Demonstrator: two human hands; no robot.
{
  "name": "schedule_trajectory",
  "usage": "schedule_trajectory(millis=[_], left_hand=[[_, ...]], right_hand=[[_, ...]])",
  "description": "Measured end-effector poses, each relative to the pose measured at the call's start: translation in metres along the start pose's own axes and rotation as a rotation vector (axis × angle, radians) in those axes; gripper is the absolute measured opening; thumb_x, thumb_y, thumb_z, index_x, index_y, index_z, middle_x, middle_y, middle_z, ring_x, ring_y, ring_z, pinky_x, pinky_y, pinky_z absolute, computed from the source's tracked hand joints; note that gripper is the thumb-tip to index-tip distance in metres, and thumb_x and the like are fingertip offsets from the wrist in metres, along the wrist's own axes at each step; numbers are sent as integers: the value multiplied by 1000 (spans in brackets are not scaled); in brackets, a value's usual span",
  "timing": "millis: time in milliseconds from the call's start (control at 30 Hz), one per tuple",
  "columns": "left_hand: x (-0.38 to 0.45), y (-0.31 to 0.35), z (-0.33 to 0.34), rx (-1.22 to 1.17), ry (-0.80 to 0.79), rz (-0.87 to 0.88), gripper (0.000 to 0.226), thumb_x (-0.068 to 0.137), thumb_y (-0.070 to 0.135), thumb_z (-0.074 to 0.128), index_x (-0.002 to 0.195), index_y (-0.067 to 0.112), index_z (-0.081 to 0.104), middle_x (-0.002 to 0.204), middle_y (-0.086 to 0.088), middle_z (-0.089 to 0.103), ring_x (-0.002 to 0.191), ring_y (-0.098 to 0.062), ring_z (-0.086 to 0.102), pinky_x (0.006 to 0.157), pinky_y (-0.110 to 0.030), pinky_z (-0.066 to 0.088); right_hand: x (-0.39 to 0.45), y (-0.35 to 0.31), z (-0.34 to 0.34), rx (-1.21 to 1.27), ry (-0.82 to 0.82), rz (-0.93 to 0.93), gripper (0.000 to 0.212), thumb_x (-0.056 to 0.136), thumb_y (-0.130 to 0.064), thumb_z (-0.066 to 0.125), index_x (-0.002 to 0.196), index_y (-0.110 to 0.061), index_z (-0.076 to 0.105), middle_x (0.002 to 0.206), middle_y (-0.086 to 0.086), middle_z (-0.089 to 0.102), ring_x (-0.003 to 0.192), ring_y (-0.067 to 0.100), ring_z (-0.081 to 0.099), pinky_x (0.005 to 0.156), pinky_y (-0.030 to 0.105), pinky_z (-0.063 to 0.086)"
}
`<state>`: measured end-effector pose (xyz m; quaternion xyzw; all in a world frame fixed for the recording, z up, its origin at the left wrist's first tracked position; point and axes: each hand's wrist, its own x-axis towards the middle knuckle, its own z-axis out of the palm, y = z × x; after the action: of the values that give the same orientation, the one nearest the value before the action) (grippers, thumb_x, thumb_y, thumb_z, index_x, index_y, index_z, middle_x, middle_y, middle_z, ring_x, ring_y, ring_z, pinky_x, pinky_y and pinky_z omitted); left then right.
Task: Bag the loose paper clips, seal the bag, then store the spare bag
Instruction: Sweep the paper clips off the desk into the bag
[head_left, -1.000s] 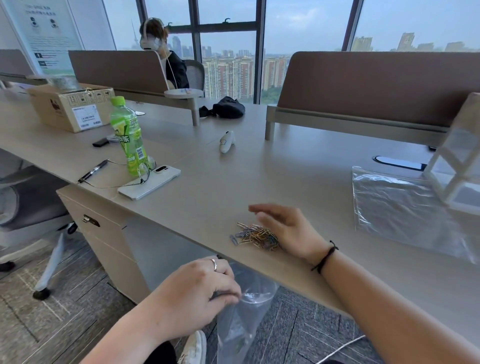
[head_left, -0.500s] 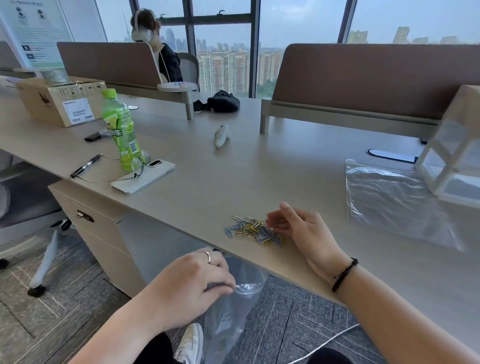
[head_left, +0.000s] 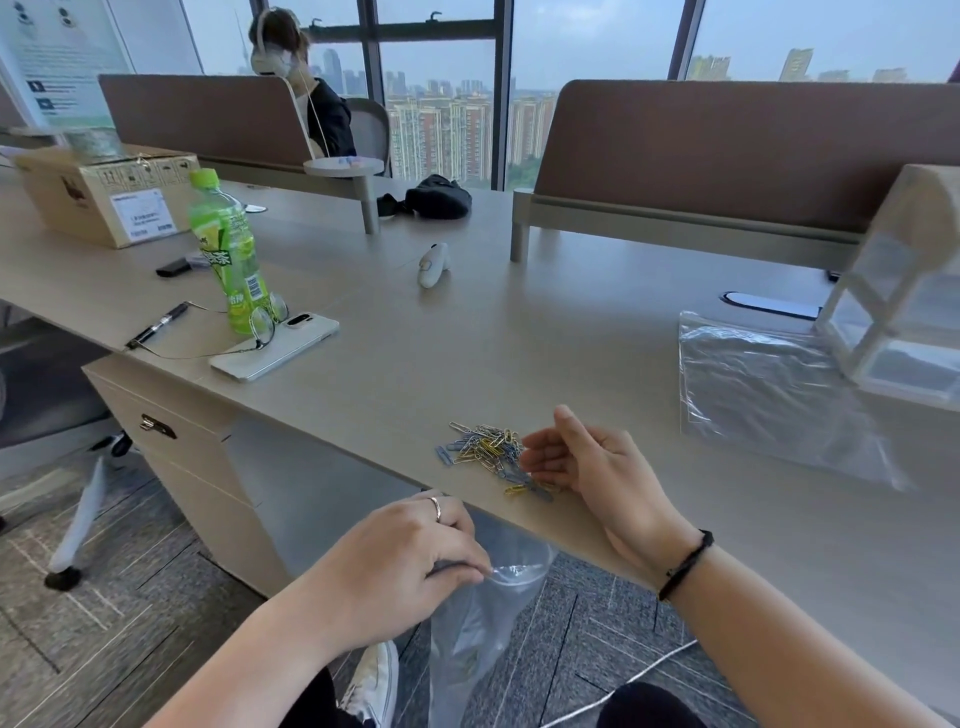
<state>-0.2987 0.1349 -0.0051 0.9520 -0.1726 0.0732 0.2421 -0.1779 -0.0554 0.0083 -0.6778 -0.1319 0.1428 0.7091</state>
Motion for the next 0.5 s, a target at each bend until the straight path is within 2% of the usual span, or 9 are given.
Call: schedule_trajectory(millis=[200, 300, 400, 500], left_hand=[[2, -3, -2, -1, 41, -5, 12, 88, 41, 65, 97, 39, 73, 90, 21, 59, 88, 3, 56, 75, -27, 50], [3, -4, -3, -12, 51, -5, 11, 87, 39, 65, 96, 39, 73, 91, 20, 60, 87, 2, 57, 74, -30, 51], [3, -5, -3, -24, 55, -1, 12, 87, 40, 65, 95, 39, 73, 90, 18, 60, 87, 1, 57, 74, -32, 51], [3, -4, -1, -38, 60, -3, 13, 86, 41, 65, 96, 38, 73, 91, 18, 60, 86, 2, 57, 75, -31, 51]], right_hand=[[-14, -3, 6, 63, -107, 51, 48, 100, -39, 47, 89, -1, 74, 92, 25, 74, 85, 31, 68, 93, 49, 53], [-22, -5, 12, 86, -214, 100, 52, 93, -44, 49, 95, 2, 73, 96, 27, 73, 88, 31, 68, 91, 42, 54], [-26, -5, 16, 35, -312, 100, 54, 86, -49, 49, 98, -2, 74, 103, 24, 73, 96, 28, 70, 94, 36, 56], [-22, -9, 14, 137, -308, 140, 51, 86, -47, 50, 97, -4, 74, 99, 21, 74, 97, 28, 69, 98, 39, 54]])
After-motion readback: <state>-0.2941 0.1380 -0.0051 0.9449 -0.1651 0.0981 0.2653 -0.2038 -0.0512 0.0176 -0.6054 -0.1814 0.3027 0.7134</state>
